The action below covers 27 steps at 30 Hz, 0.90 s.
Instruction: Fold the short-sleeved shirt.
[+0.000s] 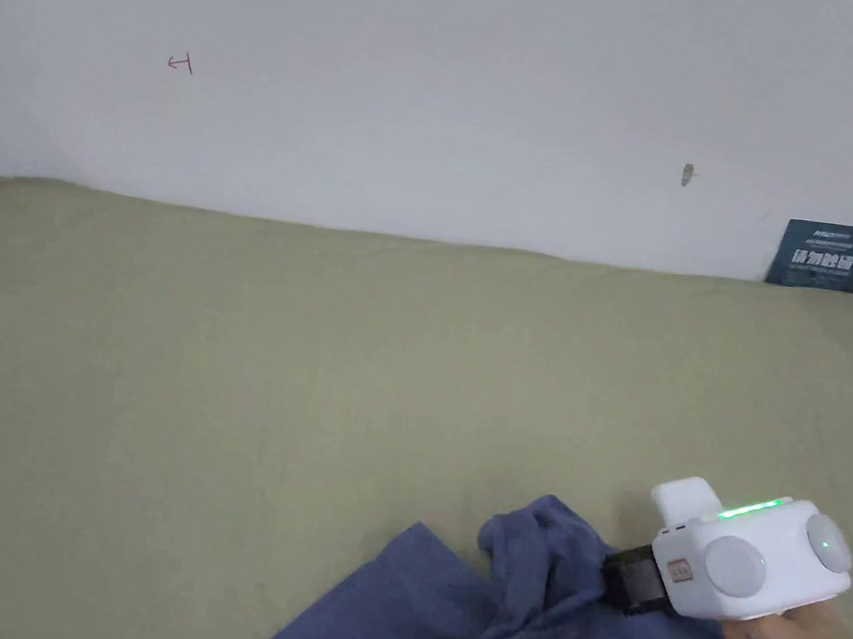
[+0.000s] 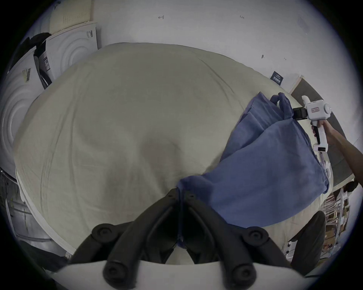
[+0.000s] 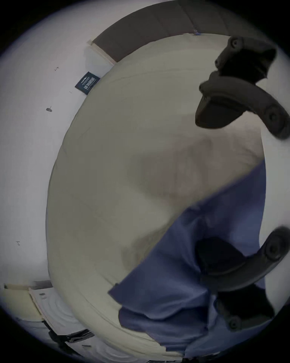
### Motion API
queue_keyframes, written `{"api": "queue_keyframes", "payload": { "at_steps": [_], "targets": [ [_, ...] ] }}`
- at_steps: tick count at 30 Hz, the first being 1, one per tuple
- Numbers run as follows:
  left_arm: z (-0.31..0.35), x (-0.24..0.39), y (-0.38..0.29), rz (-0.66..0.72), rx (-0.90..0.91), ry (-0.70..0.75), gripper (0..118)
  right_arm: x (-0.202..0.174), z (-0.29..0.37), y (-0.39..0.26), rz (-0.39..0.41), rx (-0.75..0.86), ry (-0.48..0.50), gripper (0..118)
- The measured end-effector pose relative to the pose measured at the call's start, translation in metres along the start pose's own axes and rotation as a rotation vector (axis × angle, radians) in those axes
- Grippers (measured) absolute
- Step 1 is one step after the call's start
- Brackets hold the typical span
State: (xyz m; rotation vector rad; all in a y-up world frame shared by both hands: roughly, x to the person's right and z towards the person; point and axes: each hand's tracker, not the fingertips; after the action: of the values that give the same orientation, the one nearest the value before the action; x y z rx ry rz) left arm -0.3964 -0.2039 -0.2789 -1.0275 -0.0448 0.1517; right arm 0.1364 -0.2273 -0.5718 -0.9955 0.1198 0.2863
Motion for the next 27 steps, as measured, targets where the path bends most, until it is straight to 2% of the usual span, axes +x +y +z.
{"api": "queue_keyframes", "payload": {
  "at_steps": [2,4,5,6,7,8,9,11,14,18,24,27],
  "targets": [
    [-0.002,-0.001,0.001,0.000,-0.003,-0.001,3,0.004,0.001,-0.004,-0.023,-0.027,0.015,117],
    [-0.002,-0.001,0.001,0.003,-0.002,0.000,3,0.004,0.011,-0.003,-0.100,-0.026,0.057,111],
    [-0.002,0.000,0.001,0.007,-0.001,-0.002,3,0.003,0.018,-0.006,-0.119,-0.015,0.114,99],
    [-0.002,0.000,0.001,0.006,-0.001,0.001,3,0.000,0.027,-0.008,-0.109,0.004,0.094,85],
    [-0.002,0.000,0.001,0.006,0.000,0.003,3,-0.001,0.032,-0.009,-0.091,0.013,0.098,51],
    [-0.001,0.000,0.001,0.011,-0.001,0.004,3,-0.003,0.038,-0.010,-0.070,0.022,0.112,0],
    [0.001,0.000,0.003,0.015,-0.002,0.005,3,-0.007,0.045,-0.010,-0.049,0.042,0.063,0],
    [0.006,0.000,0.005,0.020,-0.004,0.012,3,-0.009,0.072,-0.014,-0.033,0.074,0.059,0],
    [0.024,0.004,0.012,0.001,0.046,0.038,3,0.001,0.119,-0.017,-0.062,0.158,0.053,0],
    [0.067,0.014,0.040,0.001,0.146,-0.016,3,0.025,0.196,-0.021,-0.072,0.277,0.021,0],
    [0.141,0.048,0.109,-0.023,0.319,-0.076,3,0.066,0.331,-0.024,-0.156,0.482,-0.048,0],
    [0.179,0.079,0.147,-0.082,0.389,-0.049,4,0.086,0.398,-0.030,-0.186,0.565,-0.083,0]
  ]
}}
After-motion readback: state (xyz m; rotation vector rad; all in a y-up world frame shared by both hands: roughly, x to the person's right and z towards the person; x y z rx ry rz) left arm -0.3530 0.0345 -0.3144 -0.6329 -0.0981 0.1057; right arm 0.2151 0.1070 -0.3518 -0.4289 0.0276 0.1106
